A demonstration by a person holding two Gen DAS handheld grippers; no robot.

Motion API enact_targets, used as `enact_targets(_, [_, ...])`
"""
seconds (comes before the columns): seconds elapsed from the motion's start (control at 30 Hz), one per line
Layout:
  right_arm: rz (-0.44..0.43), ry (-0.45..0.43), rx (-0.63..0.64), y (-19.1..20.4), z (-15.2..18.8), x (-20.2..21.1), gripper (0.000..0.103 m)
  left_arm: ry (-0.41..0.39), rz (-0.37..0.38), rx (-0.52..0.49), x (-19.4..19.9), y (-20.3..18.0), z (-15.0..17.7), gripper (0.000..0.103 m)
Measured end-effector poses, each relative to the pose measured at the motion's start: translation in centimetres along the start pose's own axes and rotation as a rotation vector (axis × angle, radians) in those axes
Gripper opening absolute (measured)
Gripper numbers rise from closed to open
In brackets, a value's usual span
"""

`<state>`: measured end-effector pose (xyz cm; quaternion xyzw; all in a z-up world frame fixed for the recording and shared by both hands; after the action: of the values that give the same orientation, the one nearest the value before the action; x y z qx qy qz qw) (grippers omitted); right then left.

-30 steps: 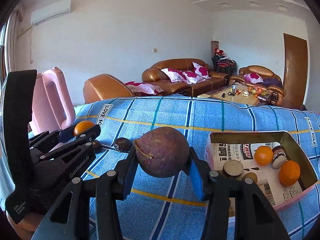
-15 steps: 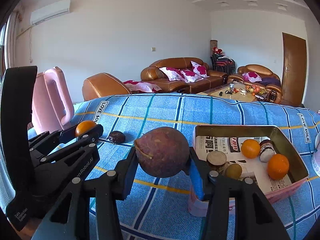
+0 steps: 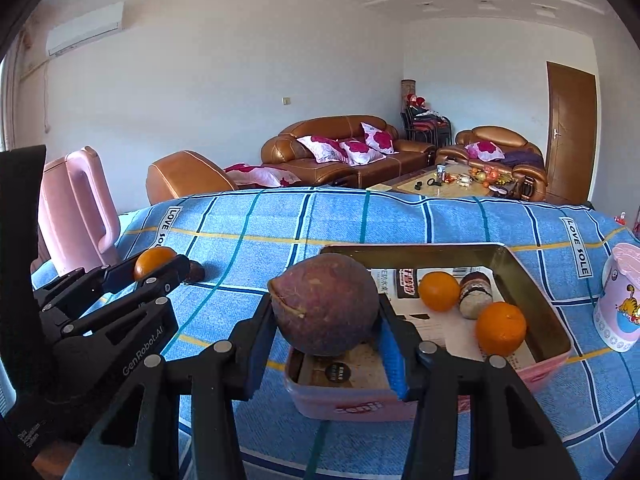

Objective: Organize fruits
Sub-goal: 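Lift the orange and purple fruit and carry both over the pink tin, then lower the orange and purple fruit into the tin and open both grippers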

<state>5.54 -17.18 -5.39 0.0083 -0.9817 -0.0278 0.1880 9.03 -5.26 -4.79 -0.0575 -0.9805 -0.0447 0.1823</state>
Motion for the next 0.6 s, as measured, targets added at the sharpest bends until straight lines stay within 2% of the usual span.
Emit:
enact_targets(0.33, [0.06,-0.025,-0.002,-4.2,-0.6,0.6,0.05,0.001,0.085,0.014,0.0,-3.5,-0.2,0.033])
enact_targets(0.6, [0.151,-0.052,-0.028,-9.2,-1.6,1.0,0.05,-0.007,0.153,0.015,-0.1,-6.3,-0.6,0.033])
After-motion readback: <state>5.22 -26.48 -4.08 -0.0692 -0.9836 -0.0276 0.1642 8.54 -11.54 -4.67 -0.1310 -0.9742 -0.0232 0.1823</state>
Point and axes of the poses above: each gripper's, at about its wrist camera, not at the fingertips, and x roughly against the way its jaws point, y to its left, z to its underside, the point moved 9 cm from there along -x, roughly the way its jaws point, and after that the axes turned 7 degrees about -y, right-handed, at the moved point
